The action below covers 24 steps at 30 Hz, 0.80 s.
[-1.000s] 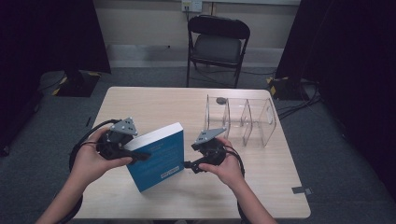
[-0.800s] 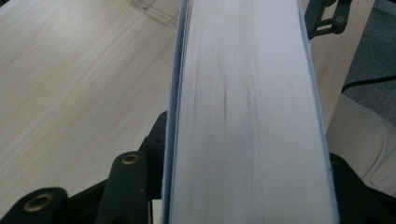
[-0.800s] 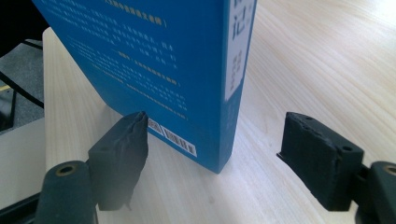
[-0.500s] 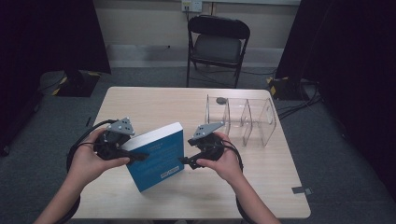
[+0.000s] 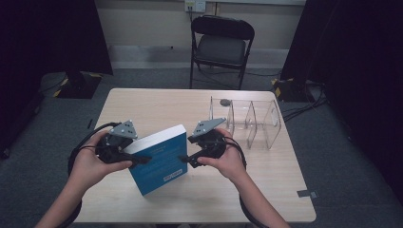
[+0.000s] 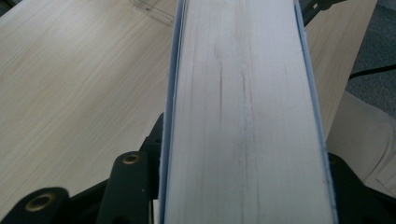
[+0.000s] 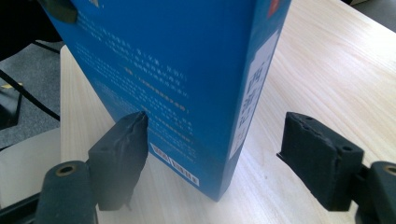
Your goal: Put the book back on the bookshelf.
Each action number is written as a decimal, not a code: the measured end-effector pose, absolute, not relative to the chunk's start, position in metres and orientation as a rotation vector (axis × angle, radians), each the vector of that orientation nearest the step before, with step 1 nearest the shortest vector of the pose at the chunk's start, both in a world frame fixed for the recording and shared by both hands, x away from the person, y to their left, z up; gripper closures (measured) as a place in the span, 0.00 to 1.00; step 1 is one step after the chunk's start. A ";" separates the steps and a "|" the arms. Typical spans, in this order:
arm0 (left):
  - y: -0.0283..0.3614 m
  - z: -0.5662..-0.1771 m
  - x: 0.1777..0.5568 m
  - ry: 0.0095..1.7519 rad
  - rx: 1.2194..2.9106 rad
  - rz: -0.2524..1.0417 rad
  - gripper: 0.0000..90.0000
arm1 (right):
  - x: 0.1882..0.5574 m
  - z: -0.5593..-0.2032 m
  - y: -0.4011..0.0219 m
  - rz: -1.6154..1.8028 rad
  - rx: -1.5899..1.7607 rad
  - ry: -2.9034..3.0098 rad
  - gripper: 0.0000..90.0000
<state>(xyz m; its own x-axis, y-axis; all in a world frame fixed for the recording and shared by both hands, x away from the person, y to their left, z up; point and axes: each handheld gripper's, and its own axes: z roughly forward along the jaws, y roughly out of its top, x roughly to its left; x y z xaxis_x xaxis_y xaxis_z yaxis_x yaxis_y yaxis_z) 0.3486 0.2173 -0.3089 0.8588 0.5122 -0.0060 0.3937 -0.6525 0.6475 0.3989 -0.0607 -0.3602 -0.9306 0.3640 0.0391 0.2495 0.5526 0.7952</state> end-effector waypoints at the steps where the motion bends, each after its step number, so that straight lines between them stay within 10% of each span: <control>1: 0.218 -0.309 0.349 0.649 2.367 0.233 0.59 | 0.399 -0.360 -0.061 1.336 0.523 2.650 0.25; 24: 0.218 -0.308 0.347 0.646 2.372 0.248 0.59 | 0.406 -0.344 -0.045 1.356 0.445 2.673 0.28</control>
<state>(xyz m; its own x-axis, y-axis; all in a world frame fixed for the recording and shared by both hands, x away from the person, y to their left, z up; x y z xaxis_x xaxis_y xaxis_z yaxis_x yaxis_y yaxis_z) 0.3473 0.2176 -0.3080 0.8600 0.5101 0.0090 0.3857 -0.6616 0.6431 0.4063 -0.0447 -0.3442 -0.9508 0.3080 0.0328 0.2083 0.5575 0.8036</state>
